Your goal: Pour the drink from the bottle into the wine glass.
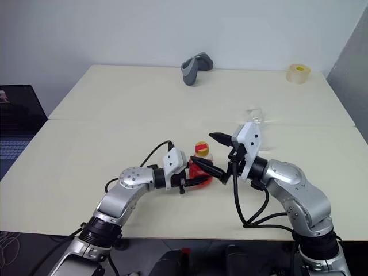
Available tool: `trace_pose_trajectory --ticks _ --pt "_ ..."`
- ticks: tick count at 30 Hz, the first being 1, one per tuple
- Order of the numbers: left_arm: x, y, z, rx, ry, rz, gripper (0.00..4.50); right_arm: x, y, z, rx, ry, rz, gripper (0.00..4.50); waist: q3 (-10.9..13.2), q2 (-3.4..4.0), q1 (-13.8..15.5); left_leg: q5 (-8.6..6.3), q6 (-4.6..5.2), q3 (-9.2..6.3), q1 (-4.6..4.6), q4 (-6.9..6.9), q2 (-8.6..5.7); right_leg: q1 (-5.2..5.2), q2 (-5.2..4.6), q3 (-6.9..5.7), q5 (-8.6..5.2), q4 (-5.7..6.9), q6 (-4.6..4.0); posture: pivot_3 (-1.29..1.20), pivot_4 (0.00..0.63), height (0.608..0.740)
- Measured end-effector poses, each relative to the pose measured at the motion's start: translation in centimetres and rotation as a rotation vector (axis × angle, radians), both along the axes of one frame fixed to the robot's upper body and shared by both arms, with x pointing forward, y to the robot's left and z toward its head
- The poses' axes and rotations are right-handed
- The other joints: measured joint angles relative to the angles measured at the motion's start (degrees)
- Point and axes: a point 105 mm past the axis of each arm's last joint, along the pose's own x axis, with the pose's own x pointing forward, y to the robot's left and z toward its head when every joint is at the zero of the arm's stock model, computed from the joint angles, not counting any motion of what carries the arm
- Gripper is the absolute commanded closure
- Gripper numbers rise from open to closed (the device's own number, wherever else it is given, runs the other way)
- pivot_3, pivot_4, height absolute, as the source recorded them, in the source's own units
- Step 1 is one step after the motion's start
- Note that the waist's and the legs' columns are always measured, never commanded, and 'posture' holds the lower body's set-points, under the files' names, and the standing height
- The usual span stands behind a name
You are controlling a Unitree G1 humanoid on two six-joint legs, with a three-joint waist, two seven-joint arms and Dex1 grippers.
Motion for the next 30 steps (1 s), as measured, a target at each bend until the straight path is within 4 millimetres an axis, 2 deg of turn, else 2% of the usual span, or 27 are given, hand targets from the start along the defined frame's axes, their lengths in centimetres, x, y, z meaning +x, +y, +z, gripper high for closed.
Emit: trace_pose_trajectory --ticks 3,5,7,13,14,19,30 --pt "0.0 -0.1 0.0 0.001 -0.001 -0.008 2.68 0.1 0.0 0.0 0.001 0.003 0.004 0.00 0.0 0.00 0.0 0.00 0.00 0.00 0.00 0.00 0.01 0.00 0.00 0.00 0.00 0.00 0.00 0.00 0.150 0.740" --pt "0.0 -0.1 0.0 0.003 0.000 -0.011 2.68 0.2 0.0 0.0 -0.001 0.005 0.003 0.39 0.0 0.00 0.0 0.00 0.00 0.00 0.00 0.00 0.01 0.00 0.00 0.00 0.00 0.00 0.00 0.00 0.150 0.740" --pt "0.0 -0.1 0.0 0.005 0.000 -0.012 2.68 0.3 0.0 -0.2 -0.009 0.003 -0.003 0.97 0.0 0.00 0.0 0.00 0.00 0.00 0.00 0.00 0.01 0.00 0.00 0.00 0.00 0.00 0.00 0.00 0.150 0.740" --pt "0.0 0.0 -0.1 0.017 -0.004 -0.009 2.68 0.2 0.4 -0.6 -0.032 -0.008 0.011 3.11 0.0 0.00 0.0 0.00 0.00 0.00 0.00 0.00 0.01 0.00 0.00 0.00 0.00 0.00 0.00 0.00 0.150 0.740" --pt "0.0 0.0 -0.2 0.021 -0.005 -0.008 2.69 0.3 0.4 -0.6 -0.039 -0.013 0.010 3.29 0.0 0.00 0.0 0.00 0.00 0.00 0.00 0.00 0.01 0.00 0.00 0.00 0.00 0.00 0.00 0.00 0.150 0.740" --pt "0.0 0.1 -0.2 0.031 -0.009 -0.009 2.93 0.6 0.3 -0.6 -0.074 -0.032 0.066 3.29 0.0 0.00 0.0 0.00 0.00 0.00 0.01 0.00 0.00 0.00 0.00 -0.01 0.00 -0.01 0.00 0.00 0.150 0.740" --pt "-0.5 0.1 -0.4 0.067 -0.023 -0.063 3.27 3.0 -0.1 -0.2 -0.249 -0.070 0.442 3.29 0.0 0.00 -0.1 0.00 0.02 0.00 0.06 -0.01 0.04 0.04 0.02 -0.02 0.00 -0.03 -0.01 0.00 0.150 0.740"
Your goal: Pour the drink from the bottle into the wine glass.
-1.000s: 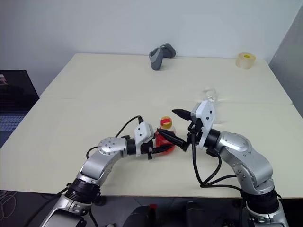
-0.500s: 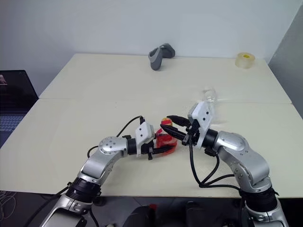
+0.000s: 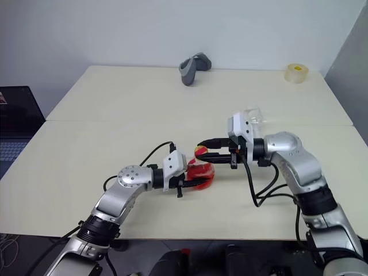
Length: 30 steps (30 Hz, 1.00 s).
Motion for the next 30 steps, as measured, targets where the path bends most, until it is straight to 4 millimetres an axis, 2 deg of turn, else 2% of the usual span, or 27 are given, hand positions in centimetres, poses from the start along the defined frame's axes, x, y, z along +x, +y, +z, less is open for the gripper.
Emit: trace_pose_trajectory --ticks 3,7,12,17,22,30 --pt "-0.1 -0.3 0.0 -0.007 0.002 -0.004 3.35 -0.1 -0.1 0.1 -0.005 0.008 0.015 3.29 0.0 0.00 0.1 0.00 0.00 0.01 -0.02 0.02 -0.02 0.00 -0.06 0.02 0.00 0.00 0.00 0.00 0.150 0.740" --pt "0.1 -0.9 -0.1 -0.038 0.003 0.000 3.43 -0.3 -0.4 0.0 0.039 0.032 -0.069 1.96 0.0 0.00 0.5 0.00 -0.01 -0.02 -0.08 0.07 -0.04 0.00 -0.10 -0.02 0.00 0.01 0.00 0.00 0.150 0.740" --pt "0.5 -1.9 0.0 -0.093 0.003 0.039 3.48 -1.3 -1.3 0.1 0.178 0.021 -0.318 0.28 0.0 -0.01 1.0 0.00 -0.01 -0.01 -0.16 0.12 -0.06 -0.05 -0.14 0.03 0.00 0.03 0.01 0.00 0.150 0.740" --pt "1.2 -1.9 -0.1 -0.095 -0.001 0.067 3.50 -2.7 -0.9 0.1 0.313 0.020 -0.550 0.24 0.0 0.00 0.4 0.01 -0.01 -0.03 -0.08 0.03 -0.01 -0.06 -0.05 0.01 0.00 0.09 0.01 0.00 0.150 0.740" --pt "1.6 -2.1 -0.1 -0.094 -0.005 0.068 3.51 -2.2 -1.3 -0.2 0.304 -0.027 -0.716 0.24 0.0 0.00 0.2 0.01 -0.02 0.00 -0.06 0.06 -0.05 -0.05 -0.05 0.02 -0.01 0.08 0.01 0.00 0.150 0.740" --pt "2.2 -2.5 0.2 -0.100 -0.012 0.062 3.52 -1.9 -0.8 -1.0 0.262 -0.078 -0.793 0.24 0.0 0.00 0.2 0.01 -0.03 0.01 -0.08 0.04 -0.06 -0.05 -0.05 0.03 -0.01 0.04 0.02 0.00 0.150 0.740"
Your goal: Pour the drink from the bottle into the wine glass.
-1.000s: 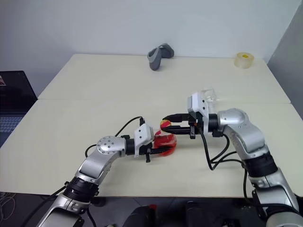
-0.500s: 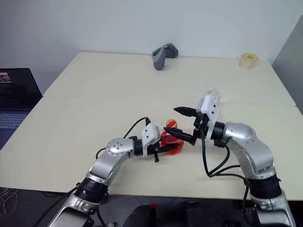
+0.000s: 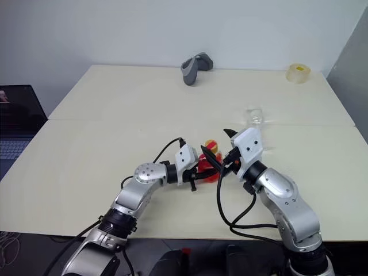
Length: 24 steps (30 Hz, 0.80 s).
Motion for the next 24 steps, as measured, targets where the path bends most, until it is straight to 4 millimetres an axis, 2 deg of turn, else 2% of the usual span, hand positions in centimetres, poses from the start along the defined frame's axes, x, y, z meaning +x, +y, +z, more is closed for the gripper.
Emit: trace_pose_trajectory --ticks 3,9,11,17,22,24 --pt "0.1 0.1 -0.2 0.001 0.004 0.002 3.52 -0.1 0.2 -0.2 0.015 0.012 0.001 0.79 0.0 0.00 0.0 0.00 0.00 0.00 0.00 0.00 0.00 0.00 0.00 0.00 0.00 0.01 0.00 0.00 0.150 0.740" --pt "0.1 0.1 -0.2 0.001 0.002 0.001 3.55 -0.9 0.9 0.4 0.049 -0.002 0.059 2.83 0.0 0.00 0.0 0.00 0.01 -0.01 0.00 0.00 0.00 0.00 0.00 0.00 0.00 0.01 0.00 0.00 0.150 0.740" --pt "0.1 0.1 -0.2 0.001 0.001 0.001 3.55 -1.1 0.9 0.4 0.040 -0.007 0.075 3.32 0.0 0.00 0.0 0.00 0.01 -0.01 0.00 0.00 0.00 0.00 0.00 -0.01 0.00 0.00 0.00 0.00 0.150 0.740" --pt "0.1 0.2 -0.2 0.006 0.001 0.000 3.58 -1.1 0.7 0.4 -0.013 -0.014 0.169 3.32 0.0 0.00 0.0 0.00 0.01 0.02 0.04 0.00 -0.02 0.04 0.01 -0.01 0.00 0.00 0.00 0.00 0.150 0.740" --pt "0.1 0.5 -0.2 0.009 0.001 -0.001 3.60 0.9 0.6 0.8 -0.097 0.019 0.388 3.32 0.0 0.00 -0.2 -0.01 0.03 0.02 0.13 -0.03 0.02 0.10 0.09 -0.05 0.00 -0.02 -0.01 0.00 0.150 0.740" --pt "0.0 0.8 -0.2 0.022 -0.002 -0.005 3.60 2.1 0.5 1.1 -0.110 0.083 0.504 3.32 0.0 0.00 -0.4 -0.01 0.03 0.13 0.21 -0.03 0.02 0.11 0.10 -0.03 0.01 0.02 -0.02 0.00 0.150 0.740"
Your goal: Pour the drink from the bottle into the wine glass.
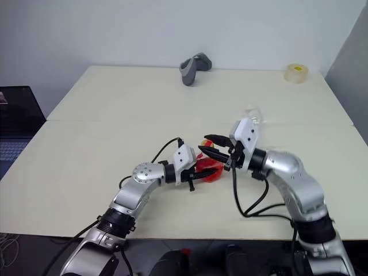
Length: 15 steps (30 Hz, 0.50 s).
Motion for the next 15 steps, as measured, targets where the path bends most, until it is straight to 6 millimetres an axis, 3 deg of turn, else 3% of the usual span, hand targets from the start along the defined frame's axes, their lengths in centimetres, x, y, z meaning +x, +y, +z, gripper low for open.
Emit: trace_pose_trajectory --ticks 5,9,15 --pt "-0.3 0.2 -0.1 0.013 -0.001 -0.006 3.63 1.6 0.0 0.3 -0.081 0.026 0.200 3.32 0.0 0.00 0.0 -0.01 0.02 -0.04 0.07 -0.07 0.07 0.06 0.00 0.02 -0.01 -0.05 -0.02 0.00 0.150 0.740" --pt "-0.5 0.3 -0.1 0.014 -0.008 -0.005 3.64 1.2 -0.2 0.2 -0.093 0.003 0.241 3.32 0.0 0.00 0.1 -0.01 0.01 -0.10 0.03 -0.05 0.07 0.07 -0.03 0.07 -0.01 -0.05 -0.01 0.00 0.150 0.740" --pt "-0.7 0.2 0.0 0.006 -0.014 -0.001 3.71 0.4 -0.6 -0.8 -0.032 -0.023 0.078 1.31 0.0 0.00 0.3 0.00 0.00 -0.12 -0.14 0.03 0.04 -0.04 -0.09 0.06 -0.01 0.00 -0.01 0.00 0.150 0.740"
